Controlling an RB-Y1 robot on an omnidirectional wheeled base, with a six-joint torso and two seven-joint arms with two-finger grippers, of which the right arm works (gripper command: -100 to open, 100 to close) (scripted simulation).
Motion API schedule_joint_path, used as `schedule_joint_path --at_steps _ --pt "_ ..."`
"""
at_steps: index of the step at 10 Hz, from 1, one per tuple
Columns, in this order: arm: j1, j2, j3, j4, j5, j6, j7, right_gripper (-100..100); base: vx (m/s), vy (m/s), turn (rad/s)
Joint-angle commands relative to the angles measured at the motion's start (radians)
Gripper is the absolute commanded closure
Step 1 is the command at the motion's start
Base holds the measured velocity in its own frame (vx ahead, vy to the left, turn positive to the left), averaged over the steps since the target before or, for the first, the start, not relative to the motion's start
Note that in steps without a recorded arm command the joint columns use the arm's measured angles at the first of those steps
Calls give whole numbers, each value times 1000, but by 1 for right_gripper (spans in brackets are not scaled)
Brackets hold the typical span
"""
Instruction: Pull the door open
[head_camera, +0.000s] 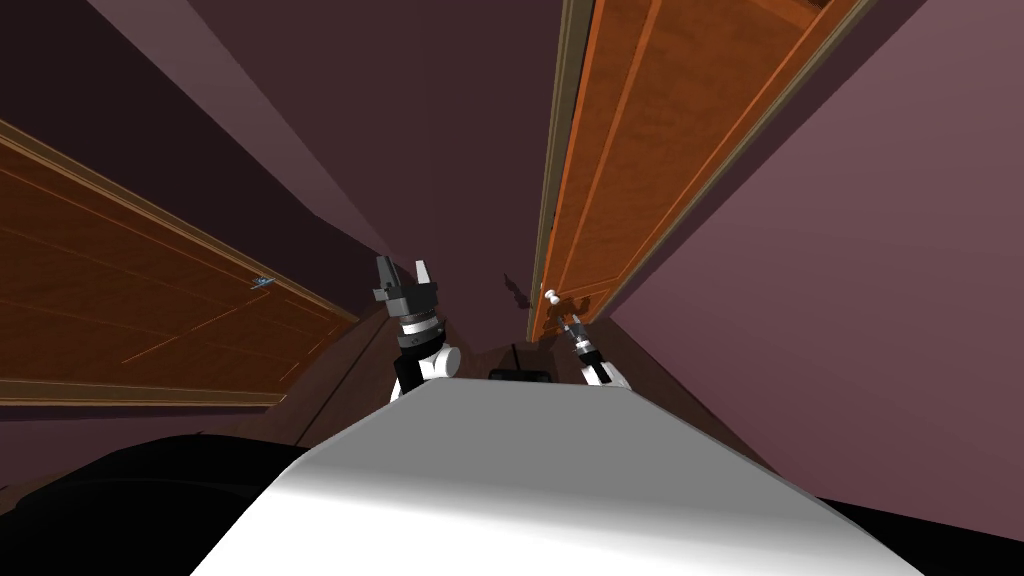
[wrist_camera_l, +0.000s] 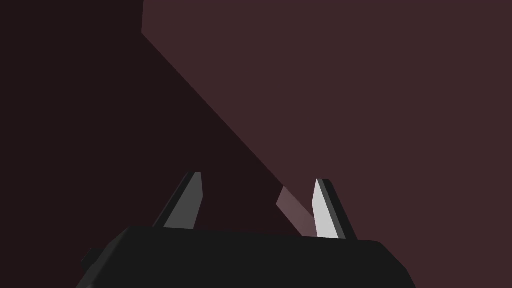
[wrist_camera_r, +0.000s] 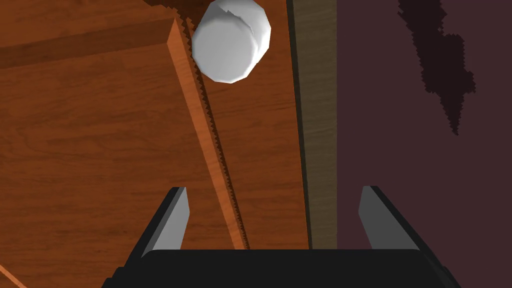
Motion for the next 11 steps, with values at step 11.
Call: schedule_joint_path --at_steps 11 --pt "-51 -25 -37 199 42 -59 130 -100 84 3 42"
